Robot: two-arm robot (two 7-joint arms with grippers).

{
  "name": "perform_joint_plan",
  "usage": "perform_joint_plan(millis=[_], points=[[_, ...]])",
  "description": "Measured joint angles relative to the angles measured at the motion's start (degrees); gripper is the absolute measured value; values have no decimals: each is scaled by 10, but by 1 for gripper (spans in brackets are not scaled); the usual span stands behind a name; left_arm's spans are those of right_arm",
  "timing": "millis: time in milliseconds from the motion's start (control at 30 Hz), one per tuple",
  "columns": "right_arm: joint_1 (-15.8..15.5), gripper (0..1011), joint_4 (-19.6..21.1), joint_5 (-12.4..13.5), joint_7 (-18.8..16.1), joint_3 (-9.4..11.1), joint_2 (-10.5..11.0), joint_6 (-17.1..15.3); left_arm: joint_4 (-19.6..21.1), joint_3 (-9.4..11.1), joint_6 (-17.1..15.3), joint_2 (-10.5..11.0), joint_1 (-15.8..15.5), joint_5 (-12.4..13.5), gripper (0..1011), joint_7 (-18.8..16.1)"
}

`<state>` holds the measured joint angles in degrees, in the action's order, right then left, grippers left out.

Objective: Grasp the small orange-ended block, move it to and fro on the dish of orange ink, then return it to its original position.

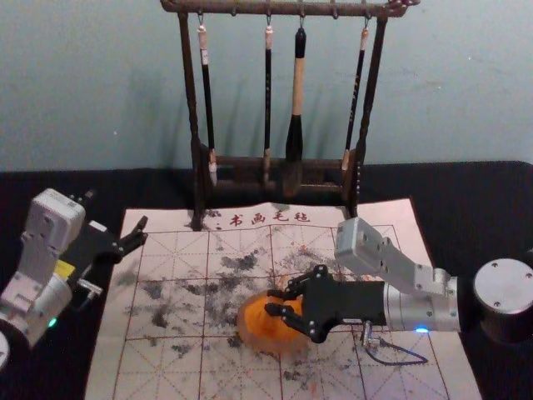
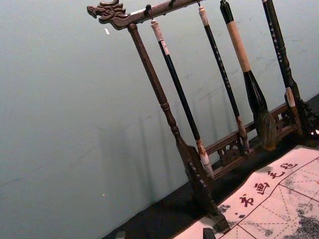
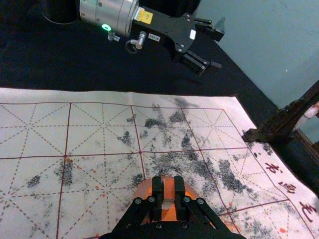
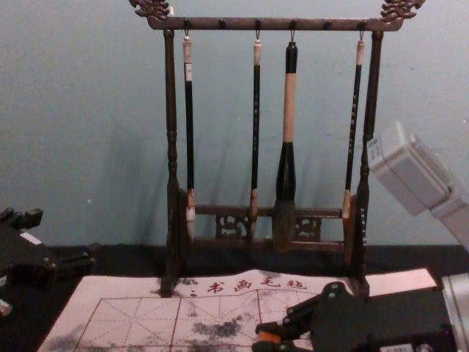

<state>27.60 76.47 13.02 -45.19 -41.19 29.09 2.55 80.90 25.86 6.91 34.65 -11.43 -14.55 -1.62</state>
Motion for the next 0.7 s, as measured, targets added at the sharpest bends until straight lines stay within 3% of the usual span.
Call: perform_joint_plan(millis=[700], points=[[9, 119, -21, -3, 9, 8, -3, -1, 0, 0, 0, 0, 0, 0, 1001, 0]])
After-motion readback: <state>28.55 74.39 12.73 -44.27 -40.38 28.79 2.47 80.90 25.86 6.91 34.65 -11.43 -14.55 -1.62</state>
